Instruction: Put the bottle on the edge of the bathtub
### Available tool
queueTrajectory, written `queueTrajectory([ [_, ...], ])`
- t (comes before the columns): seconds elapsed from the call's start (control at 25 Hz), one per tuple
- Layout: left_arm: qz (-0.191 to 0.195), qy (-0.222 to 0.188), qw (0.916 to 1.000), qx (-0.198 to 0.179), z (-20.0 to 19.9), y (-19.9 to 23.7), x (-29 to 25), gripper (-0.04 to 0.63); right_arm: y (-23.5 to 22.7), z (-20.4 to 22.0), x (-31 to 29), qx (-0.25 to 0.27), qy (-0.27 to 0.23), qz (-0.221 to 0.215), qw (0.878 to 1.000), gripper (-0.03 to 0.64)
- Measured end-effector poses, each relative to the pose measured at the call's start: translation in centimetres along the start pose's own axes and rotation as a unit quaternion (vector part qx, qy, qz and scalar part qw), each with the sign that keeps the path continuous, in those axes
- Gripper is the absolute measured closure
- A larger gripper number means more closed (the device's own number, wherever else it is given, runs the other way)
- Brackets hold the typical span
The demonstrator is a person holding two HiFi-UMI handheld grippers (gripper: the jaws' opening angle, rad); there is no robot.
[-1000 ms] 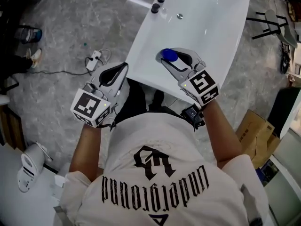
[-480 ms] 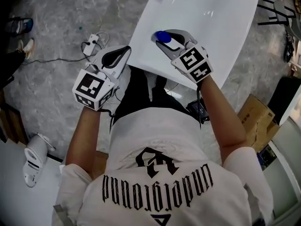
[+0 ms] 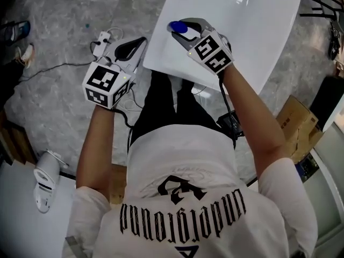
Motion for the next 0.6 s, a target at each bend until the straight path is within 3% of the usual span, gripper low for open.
queueTrajectory([
  [0.6, 0.0, 0.006, 0.9997, 0.023, 1.5, 2.8, -3.4, 0.589, -0.6, 2.6, -5.6, 0.034, 0.033, 0.009, 0.999, 0.466],
])
Point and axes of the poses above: the fingertips, and each gripper's own axes: x backward along the fingers, y to its left, z out of its underside, the point moved 8 cm from there along x, backward along the fingers, and after that the axes turned 10 degrees about z, right-handed, at the moved point
